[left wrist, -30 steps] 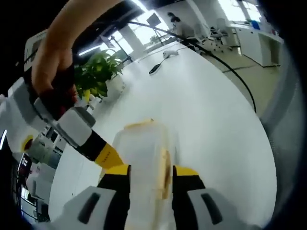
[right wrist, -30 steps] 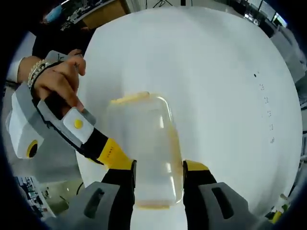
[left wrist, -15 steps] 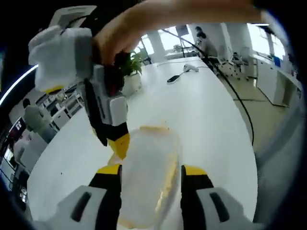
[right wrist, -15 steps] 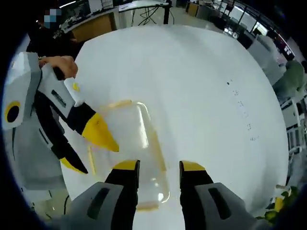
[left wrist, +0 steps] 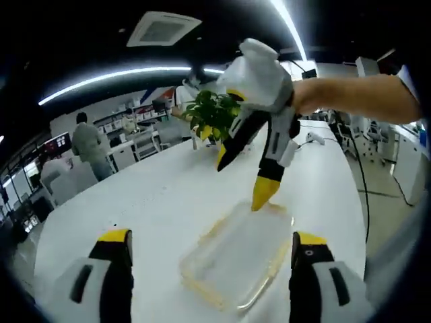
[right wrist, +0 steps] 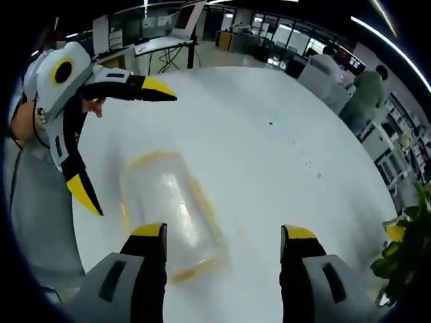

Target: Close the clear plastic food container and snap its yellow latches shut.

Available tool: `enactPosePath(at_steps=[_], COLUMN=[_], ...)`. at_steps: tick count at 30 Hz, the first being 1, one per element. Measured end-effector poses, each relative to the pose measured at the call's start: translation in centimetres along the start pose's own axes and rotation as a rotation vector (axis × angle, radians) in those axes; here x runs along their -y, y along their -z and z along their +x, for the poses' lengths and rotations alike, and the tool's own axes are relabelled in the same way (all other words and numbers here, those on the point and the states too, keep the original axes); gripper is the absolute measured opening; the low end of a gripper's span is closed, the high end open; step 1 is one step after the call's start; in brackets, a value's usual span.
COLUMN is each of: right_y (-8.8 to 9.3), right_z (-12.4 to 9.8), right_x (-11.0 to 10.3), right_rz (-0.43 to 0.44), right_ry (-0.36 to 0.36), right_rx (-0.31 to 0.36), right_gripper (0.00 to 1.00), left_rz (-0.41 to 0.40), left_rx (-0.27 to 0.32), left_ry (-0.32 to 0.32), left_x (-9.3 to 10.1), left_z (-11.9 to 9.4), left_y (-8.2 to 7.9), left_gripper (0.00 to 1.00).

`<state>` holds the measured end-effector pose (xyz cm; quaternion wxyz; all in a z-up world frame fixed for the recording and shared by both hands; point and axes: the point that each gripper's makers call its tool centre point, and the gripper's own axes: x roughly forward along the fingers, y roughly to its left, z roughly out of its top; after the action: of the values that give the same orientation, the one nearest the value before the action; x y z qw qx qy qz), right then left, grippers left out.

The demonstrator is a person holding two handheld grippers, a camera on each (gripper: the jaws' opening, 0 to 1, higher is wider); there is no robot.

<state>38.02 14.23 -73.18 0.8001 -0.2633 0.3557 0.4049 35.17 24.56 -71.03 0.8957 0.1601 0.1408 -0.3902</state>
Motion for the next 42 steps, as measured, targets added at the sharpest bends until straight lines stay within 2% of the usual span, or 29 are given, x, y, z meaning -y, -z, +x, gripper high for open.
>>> enactPosePath(at_steps=[3, 5, 10, 13, 16, 18, 21, 25, 28, 30, 34, 42], right_y=[0.4, 0.4, 1.4, 2.0, 1.6, 2.5, 4.0, 4.9, 5.3, 5.7, 5.6, 5.3], right_z=[-0.9, -1.4, -2.0, -2.0, -1.8, -1.4, -0.4, 0.6, 1.6, 2.0, 2.4, 3.0], right_x=[-0.1, 0.0, -1.1, -1.7, -2.5, -3.2, -4.5, -5.4, -6.6, -6.8, -6.9, -6.8], right_rz=[0.048, 0.080, 0.117, 0.133, 0.149, 0.169, 0.181, 0.215, 0.213, 0.209, 0.224, 0.235], right_ry=[0.015, 0.041, 0.033, 0.044, 0.038, 0.024, 0.004, -0.002, -0.030, -0.024, -0.016, 0.006], right_rx=[0.043, 0.088, 0.136, 0.161, 0.252, 0.244, 0.216, 0.212, 0.207, 0.189, 0.203, 0.225], right_gripper=[0.64, 0.66, 0.69, 0.75, 0.85, 0.89, 0.88, 0.88, 0.92, 0.92, 0.87, 0.77], left_rz=[-0.033, -0.044, -0.067, -0.092, -0.127, -0.135, -0.150, -0.184, -0.157, -0.163, -0.182, -0.177], left_rx=[-0.004, -0.025, -0.058, -0.060, -0.061, -0.072, -0.068, -0.086, -0.115, -0.113, -0.119, -0.134], left_ry=[0.020, 0.025, -0.009, 0.006, 0.020, 0.032, 0.029, 0.040, 0.023, 0.026, 0.049, 0.047], left_x=[0.1, 0.2, -0.3, 0.0, 0.4, 0.7, 0.8, 1.3, 1.3, 1.4, 2.0, 1.7], left_z=[-0.2, -0.3, -0.3, -0.3, -0.2, -0.1, 0.1, 0.5, 0.7, 0.7, 1.0, 1.2], left_y=[0.8, 1.5, 2.8, 3.3, 3.6, 4.2, 4.9, 5.9, 6.7, 6.8, 7.1, 7.4], left_gripper=[0.98, 0.99, 0.99, 0.99, 0.99, 0.99, 0.99, 0.98, 0.89, 0.88, 0.85, 0.74])
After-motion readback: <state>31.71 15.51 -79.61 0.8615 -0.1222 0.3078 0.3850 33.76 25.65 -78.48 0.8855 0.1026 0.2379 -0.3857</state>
